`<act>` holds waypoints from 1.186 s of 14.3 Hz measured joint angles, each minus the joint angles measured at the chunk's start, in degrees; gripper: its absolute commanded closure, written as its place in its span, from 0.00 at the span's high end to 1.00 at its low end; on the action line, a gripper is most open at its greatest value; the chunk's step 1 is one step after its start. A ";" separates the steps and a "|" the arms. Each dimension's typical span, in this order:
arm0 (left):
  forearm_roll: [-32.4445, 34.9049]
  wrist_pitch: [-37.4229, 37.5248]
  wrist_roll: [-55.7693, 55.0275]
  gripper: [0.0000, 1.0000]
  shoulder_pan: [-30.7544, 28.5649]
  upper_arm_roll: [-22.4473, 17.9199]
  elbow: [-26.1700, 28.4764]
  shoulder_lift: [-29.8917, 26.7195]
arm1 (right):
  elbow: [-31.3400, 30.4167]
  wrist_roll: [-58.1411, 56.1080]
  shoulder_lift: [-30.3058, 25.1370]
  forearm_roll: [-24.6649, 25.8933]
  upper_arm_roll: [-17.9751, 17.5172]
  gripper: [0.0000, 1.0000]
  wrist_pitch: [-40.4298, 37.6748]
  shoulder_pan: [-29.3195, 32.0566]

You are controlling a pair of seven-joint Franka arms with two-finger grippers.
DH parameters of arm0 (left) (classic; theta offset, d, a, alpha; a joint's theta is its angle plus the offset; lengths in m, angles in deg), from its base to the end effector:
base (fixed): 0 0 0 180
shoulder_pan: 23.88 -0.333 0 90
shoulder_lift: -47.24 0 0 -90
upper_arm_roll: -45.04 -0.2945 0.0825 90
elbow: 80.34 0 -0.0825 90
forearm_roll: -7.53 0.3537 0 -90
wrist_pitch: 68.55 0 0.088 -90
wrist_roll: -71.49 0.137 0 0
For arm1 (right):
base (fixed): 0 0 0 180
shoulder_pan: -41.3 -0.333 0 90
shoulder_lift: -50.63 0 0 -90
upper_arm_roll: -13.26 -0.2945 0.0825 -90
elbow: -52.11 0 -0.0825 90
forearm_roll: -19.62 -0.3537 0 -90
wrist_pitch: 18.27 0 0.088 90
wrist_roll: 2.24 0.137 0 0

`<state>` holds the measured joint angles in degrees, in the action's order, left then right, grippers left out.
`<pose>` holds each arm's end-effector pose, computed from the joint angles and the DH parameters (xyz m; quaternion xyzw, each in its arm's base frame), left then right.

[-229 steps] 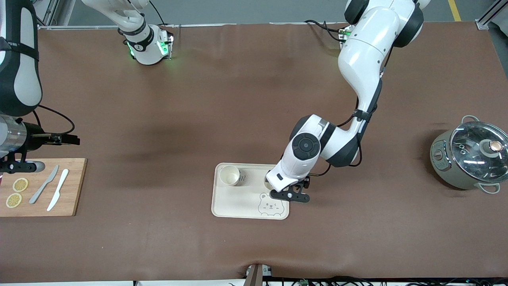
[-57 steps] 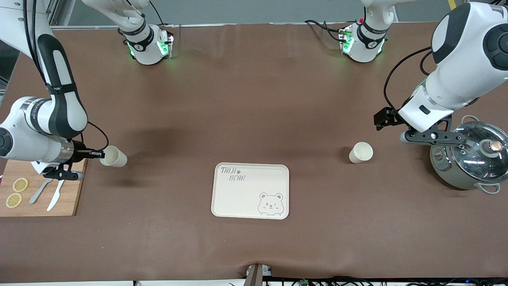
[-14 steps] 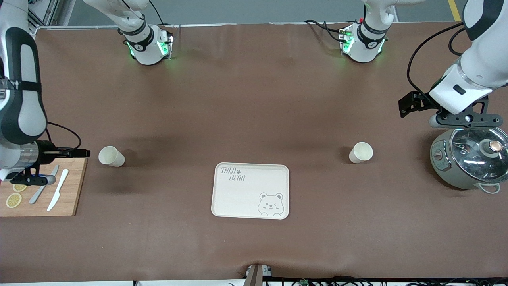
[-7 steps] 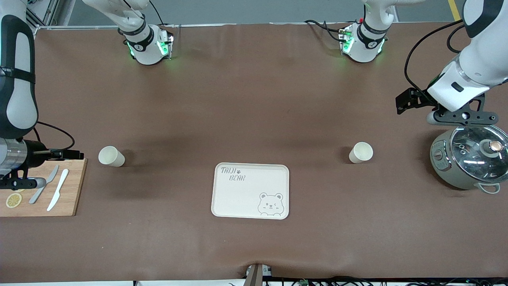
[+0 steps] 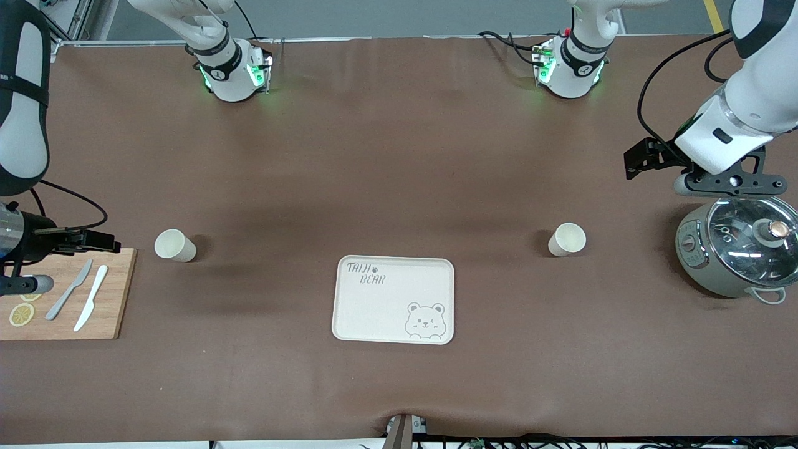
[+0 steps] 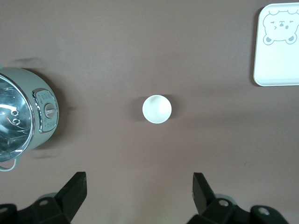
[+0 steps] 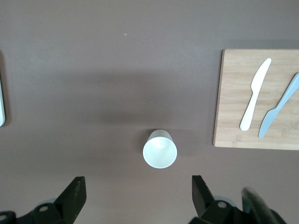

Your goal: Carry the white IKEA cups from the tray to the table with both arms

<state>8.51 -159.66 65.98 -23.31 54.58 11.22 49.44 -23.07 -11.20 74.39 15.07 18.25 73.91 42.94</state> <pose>0.5259 -0.0900 0.5426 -0.9989 0.0405 0.0219 0.0084 0.6255 -0.0532 0.4503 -0.9979 -0.0191 0.0547 0.0295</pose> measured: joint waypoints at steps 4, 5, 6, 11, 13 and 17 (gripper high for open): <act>0.00 -0.20 0.00 1.00 0.00 0.00 -0.03 -0.02 | 1.19 -0.02 -0.45 0.05 0.18 1.00 -0.66 -0.08; 0.00 -0.40 0.00 1.00 0.01 0.00 -0.04 -0.02 | 1.60 -0.03 -1.31 0.05 0.18 1.00 -1.76 -0.09; 0.00 -0.62 0.00 1.00 0.01 0.00 -0.05 -0.02 | 1.96 -0.02 -2.53 0.05 0.17 1.00 -3.25 -0.09; -0.01 -1.31 0.00 1.00 0.05 0.01 -0.05 -0.02 | 2.16 0.37 -5.95 0.05 0.14 1.00 -6.93 -0.34; -0.01 -1.37 0.00 1.00 0.09 0.03 -0.06 -0.02 | 2.17 0.97 -7.64 0.06 0.15 1.00 -7.74 -0.36; -0.01 -1.41 0.00 1.00 0.09 0.03 -0.06 -0.02 | 0.09 2.01 -11.41 0.31 0.36 1.00 -9.06 -0.32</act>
<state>8.50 -161.07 65.98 -23.22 54.61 11.16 49.41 -22.98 -9.20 62.98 15.39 18.61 64.84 42.62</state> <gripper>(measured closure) 0.000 0.000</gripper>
